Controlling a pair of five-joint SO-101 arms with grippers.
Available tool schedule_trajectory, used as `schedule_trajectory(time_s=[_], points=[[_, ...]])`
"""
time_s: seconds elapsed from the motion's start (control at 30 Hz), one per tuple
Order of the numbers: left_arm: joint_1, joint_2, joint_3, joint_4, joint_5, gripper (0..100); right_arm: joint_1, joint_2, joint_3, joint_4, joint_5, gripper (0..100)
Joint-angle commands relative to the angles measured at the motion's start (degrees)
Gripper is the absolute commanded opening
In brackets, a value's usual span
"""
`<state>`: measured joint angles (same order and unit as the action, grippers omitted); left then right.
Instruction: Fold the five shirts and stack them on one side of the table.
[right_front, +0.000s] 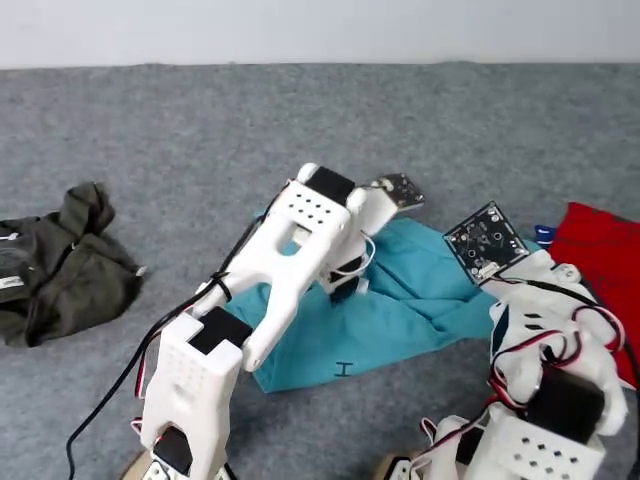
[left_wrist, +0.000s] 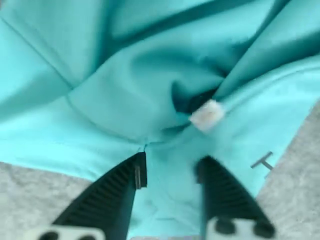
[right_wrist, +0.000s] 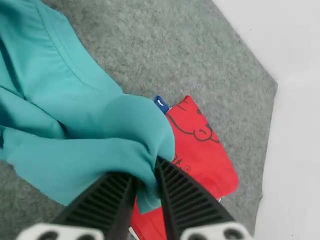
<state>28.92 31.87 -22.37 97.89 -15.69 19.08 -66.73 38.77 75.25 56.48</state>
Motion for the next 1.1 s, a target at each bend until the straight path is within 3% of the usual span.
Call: schedule_trajectory(time_s=[0.0, 0.2, 0.43, 0.9, 1.07], points=[[0.26, -0.53, -4.44, 2.64, -0.53, 3, -0.4, -0.13, -0.18, -0.31, 0.44, 1.0], [0.09, 0.18, -3.65, 2.46, -1.41, 3, -0.4, -0.13, -0.18, -0.31, 0.44, 1.0], [-0.09, 0.18, -3.47, 2.37, -0.97, 18, -0.4, -0.13, -0.18, -0.31, 0.44, 1.0], [-6.59, 1.58, -8.13, 1.41, -0.88, 18, -0.4, -0.13, -0.18, -0.13, 0.44, 1.0], [-3.34, 6.77, -8.04, 2.2, 0.62, 17, -0.4, -0.13, 0.7, -0.31, 0.44, 1.0]])
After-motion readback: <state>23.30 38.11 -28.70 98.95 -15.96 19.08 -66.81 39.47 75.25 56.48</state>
